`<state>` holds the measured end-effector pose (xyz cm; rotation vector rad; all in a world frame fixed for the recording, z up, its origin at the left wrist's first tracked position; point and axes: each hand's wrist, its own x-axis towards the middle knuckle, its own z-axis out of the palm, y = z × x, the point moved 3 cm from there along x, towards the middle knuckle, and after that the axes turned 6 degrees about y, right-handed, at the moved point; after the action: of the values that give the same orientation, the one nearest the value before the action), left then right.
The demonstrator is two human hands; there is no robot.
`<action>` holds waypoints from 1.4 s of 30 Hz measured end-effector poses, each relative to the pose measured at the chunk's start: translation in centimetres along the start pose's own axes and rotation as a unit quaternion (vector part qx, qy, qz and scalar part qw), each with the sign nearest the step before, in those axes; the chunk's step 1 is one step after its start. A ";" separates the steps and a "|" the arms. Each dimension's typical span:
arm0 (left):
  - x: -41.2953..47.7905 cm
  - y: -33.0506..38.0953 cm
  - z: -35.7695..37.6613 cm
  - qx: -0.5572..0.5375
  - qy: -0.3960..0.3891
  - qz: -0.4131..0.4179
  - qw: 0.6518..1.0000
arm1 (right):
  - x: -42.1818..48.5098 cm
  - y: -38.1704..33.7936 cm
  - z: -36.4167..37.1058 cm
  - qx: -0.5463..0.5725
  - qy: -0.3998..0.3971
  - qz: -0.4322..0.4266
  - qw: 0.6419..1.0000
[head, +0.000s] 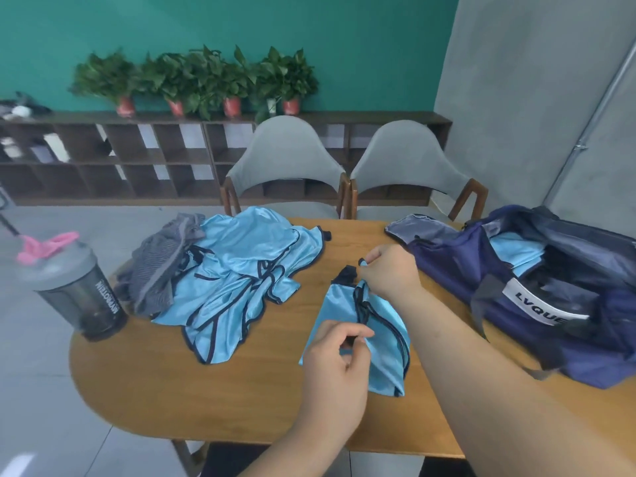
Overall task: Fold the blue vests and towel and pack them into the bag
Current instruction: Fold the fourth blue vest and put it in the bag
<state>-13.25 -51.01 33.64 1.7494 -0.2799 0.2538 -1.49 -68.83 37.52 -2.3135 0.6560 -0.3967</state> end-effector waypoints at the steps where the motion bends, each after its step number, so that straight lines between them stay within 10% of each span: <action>1: 0.2 -0.5 -0.6 0.019 0.008 0.000 1.000 | -0.1 -0.4 0.9 -0.013 -0.005 -0.004 1.000; 10: 1.1 -6.0 -4.3 0.263 0.021 0.035 0.964 | -1.4 -0.3 7.3 -0.009 0.006 -0.006 1.000; 35: 4.7 -7.0 -6.9 0.288 -0.004 0.002 0.958 | -7.8 3.3 4.9 0.022 -0.099 -0.269 0.958; 42: 9.8 -8.1 -4.3 0.323 -0.179 0.029 0.929 | -9.4 9.7 3.2 -0.122 -0.169 -0.361 0.909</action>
<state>-1.44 -45.78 30.05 2.4484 -0.5602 0.0623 -11.23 -68.07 27.59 -2.7204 -0.3691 -0.2311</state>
